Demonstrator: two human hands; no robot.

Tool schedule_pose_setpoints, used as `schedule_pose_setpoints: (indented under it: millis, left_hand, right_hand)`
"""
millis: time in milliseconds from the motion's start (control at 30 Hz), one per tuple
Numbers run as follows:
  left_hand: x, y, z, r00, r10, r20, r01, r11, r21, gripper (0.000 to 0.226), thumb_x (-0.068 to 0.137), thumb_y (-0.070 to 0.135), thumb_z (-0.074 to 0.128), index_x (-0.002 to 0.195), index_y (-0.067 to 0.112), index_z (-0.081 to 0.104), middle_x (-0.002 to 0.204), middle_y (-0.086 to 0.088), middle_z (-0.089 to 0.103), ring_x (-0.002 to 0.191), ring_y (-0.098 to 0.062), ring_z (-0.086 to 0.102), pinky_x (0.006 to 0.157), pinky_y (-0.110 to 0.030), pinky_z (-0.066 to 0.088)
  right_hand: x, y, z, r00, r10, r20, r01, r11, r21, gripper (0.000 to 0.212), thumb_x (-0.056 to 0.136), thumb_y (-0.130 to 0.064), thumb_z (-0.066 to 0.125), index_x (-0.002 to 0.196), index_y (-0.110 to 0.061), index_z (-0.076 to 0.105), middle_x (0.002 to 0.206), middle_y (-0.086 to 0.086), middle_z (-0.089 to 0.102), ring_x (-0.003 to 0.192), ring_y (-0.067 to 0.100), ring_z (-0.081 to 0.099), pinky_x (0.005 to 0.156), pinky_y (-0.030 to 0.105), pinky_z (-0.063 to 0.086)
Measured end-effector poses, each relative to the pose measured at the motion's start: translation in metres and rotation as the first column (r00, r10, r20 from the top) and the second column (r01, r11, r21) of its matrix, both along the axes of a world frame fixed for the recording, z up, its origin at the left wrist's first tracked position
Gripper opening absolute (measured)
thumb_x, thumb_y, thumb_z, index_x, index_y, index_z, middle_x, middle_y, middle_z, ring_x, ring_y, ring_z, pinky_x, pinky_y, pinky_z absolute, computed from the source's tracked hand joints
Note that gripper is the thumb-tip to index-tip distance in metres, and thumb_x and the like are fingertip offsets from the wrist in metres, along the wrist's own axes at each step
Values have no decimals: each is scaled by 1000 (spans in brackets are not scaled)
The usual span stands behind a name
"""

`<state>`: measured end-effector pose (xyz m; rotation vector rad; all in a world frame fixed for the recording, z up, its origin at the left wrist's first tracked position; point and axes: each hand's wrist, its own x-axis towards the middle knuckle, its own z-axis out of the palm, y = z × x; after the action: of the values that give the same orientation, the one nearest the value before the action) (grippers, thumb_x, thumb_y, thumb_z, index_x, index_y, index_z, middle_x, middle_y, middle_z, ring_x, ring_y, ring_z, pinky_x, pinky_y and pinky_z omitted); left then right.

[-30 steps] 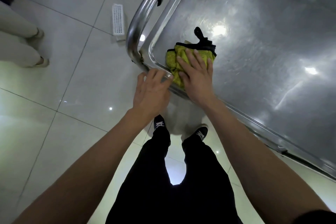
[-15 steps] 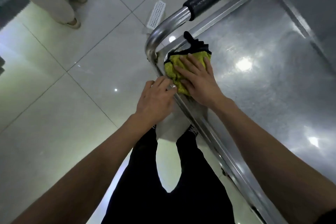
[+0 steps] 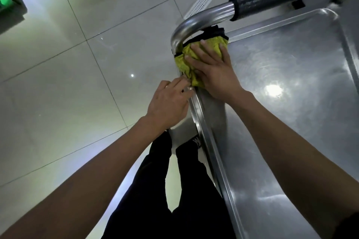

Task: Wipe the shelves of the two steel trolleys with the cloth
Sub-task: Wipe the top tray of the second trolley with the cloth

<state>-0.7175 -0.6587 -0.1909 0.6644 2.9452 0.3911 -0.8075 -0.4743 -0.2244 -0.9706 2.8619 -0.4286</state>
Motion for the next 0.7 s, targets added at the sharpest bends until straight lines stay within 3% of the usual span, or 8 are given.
schedule_pose_setpoints:
  millis: [300,433,600,700]
  left_hand:
    - [-2,24,11,993,114,19,-110,986,-127,32,89,21,43,103,12,71,114,-8,64,121,-27,57,84,-42,43]
    - [-2,39,16,989,150,-1,-147,967,-207,25,90,18,46,90,11,69,105,-7,62,121,-25,58,76,-42,40]
    - [-5,52,24,990,144,-6,-137,929,-345,24,91,23,45,87,11,65,101,-6,57,107,-26,57,73,-42,36]
    - [-18,69,28,979,198,54,-170,929,-328,30,92,29,43,92,10,65,105,-10,56,104,-31,52,79,-45,34]
  right_hand:
    - [-1,8,-1,1000,-18,-20,16,997,-70,44,105,-32,43,148,-30,48,162,-2,32,153,22,20,122,57,13]
    - [-1,11,-3,999,-37,-30,34,995,-89,43,105,-33,44,147,-30,49,162,-1,33,153,23,21,121,57,14]
    - [-1,25,-1,989,-149,-19,147,986,-80,44,103,-35,41,146,-31,52,162,-2,32,154,24,19,121,57,13]
    - [-3,27,-1,982,-189,-12,187,978,-95,43,103,-35,43,144,-31,53,162,-2,33,153,24,20,121,56,13]
